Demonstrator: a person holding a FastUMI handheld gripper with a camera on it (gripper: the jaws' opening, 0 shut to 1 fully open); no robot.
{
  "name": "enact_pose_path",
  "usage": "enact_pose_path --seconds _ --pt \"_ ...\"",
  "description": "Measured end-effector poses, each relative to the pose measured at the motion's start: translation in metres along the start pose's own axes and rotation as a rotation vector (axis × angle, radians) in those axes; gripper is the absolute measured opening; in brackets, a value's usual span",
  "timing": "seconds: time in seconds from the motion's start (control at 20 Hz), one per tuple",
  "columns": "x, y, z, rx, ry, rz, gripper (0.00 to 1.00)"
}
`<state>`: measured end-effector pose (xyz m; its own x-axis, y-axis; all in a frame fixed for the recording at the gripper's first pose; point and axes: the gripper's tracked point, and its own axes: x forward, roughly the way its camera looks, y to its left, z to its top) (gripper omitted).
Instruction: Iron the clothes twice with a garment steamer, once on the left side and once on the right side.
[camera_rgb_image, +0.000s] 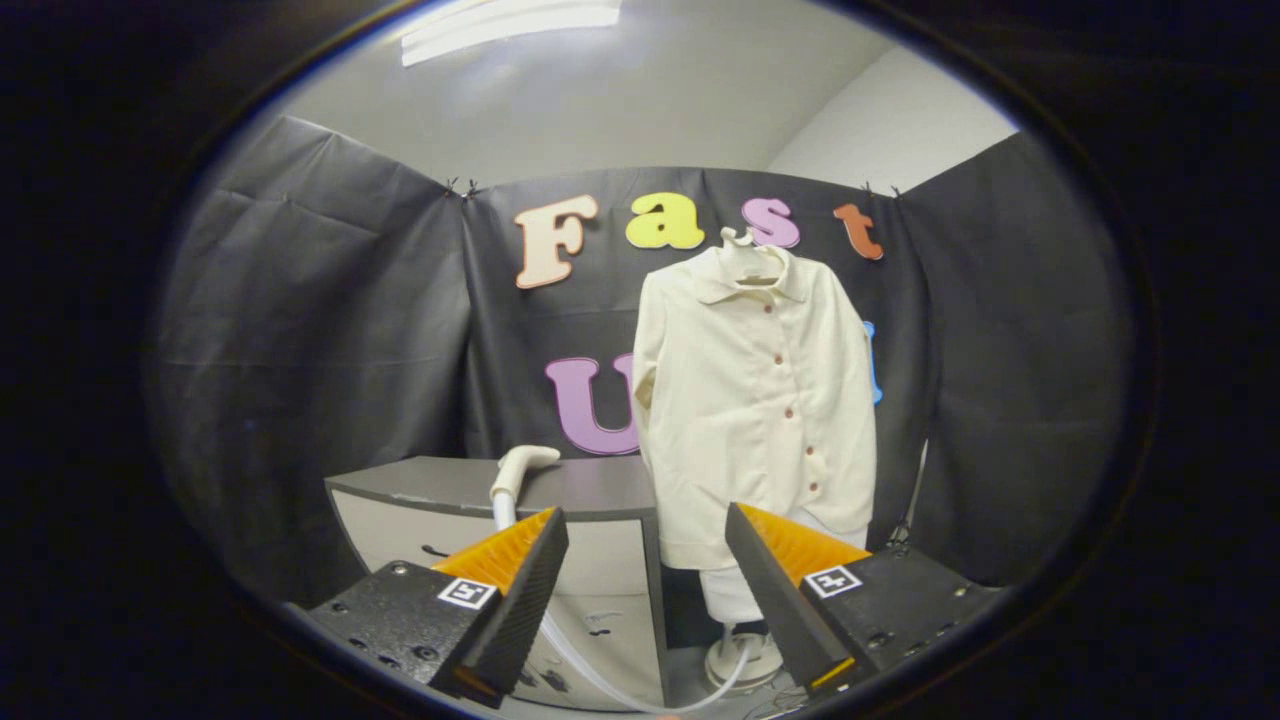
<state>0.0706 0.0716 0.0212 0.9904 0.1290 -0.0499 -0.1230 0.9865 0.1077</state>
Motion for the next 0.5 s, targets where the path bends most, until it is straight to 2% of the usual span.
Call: enact_pose_path --seconds 0.5 --pt "0.114 0.059 0.001 0.098 0.174 0.097 0.96"
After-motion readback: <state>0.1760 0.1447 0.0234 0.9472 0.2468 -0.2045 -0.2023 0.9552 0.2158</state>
